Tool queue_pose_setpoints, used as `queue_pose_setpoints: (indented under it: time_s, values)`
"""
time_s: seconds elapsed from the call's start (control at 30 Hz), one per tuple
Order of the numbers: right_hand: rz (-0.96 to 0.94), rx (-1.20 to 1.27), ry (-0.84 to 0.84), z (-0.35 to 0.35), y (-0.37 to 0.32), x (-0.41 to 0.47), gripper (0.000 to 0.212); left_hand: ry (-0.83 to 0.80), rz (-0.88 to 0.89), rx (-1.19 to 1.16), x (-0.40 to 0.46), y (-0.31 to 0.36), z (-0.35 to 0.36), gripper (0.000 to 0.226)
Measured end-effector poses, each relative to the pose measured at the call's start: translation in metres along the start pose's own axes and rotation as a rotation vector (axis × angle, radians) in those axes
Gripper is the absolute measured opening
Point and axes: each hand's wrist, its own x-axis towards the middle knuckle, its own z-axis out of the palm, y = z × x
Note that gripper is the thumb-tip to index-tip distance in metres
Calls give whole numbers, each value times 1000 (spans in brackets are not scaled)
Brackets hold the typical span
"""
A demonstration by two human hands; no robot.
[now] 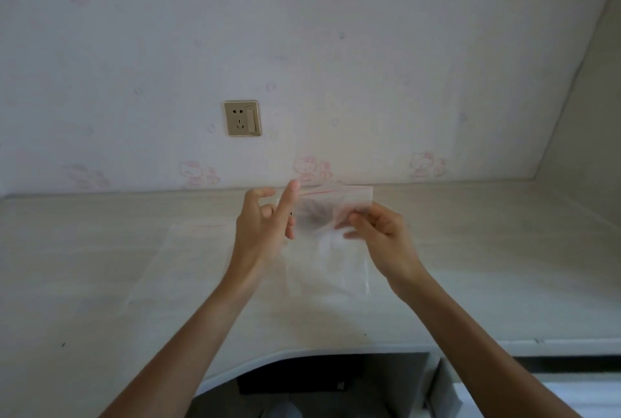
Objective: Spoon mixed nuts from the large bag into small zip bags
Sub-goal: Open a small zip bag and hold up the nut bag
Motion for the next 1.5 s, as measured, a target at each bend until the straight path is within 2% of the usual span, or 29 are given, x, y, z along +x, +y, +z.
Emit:
queue_pose_setpoints:
  time_s: [0.07,0.17,0.23,0.37,0.53,0.67,0.77,0.93,1.1,1.17,1.23,1.33,1.4,1.5]
  values:
    - [-14,4,-13,0,-2,-1,37,-64,-87,29,5,3,-1,68]
    - [-16,-17,-40,1,-4,-1,34,-68,-40,42,4,2,2,42]
    - [13,-56,-57,4,-5,-2,34,-70,3,43,3,-2,3,34]
    - [59,-153,-97,11,-11,-5,32,-86,30,73,-1,-2,5,51]
    - [83,-102,-244,16,-20,-8,12,-125,75,73,-3,1,1,50]
    - [145,-1,-141,17,-21,-11,34,-175,151,28,-3,2,-4,36]
    - [140,-5,-110,16,-21,-10,31,-164,186,58,-4,2,-6,22]
    - [26,-20,-158,11,-28,-6,19,-103,201,99,-2,3,-8,20]
    - [10,-138,-166,2,-28,-1,5,29,222,190,4,1,-9,16]
    - [-5,-190,-168,1,-30,0,7,41,233,195,7,3,-10,14]
    - [-29,-248,-182,-2,-32,1,15,0,186,145,9,4,-10,16]
    - [-37,-419,-180,-5,-31,5,14,-107,75,10,10,6,-7,22]
    - [-33,-518,-178,-5,-31,7,13,-129,85,-5,11,6,-6,24]
    - [-58,-525,-178,-4,-37,8,18,-124,117,60,13,5,-6,26]
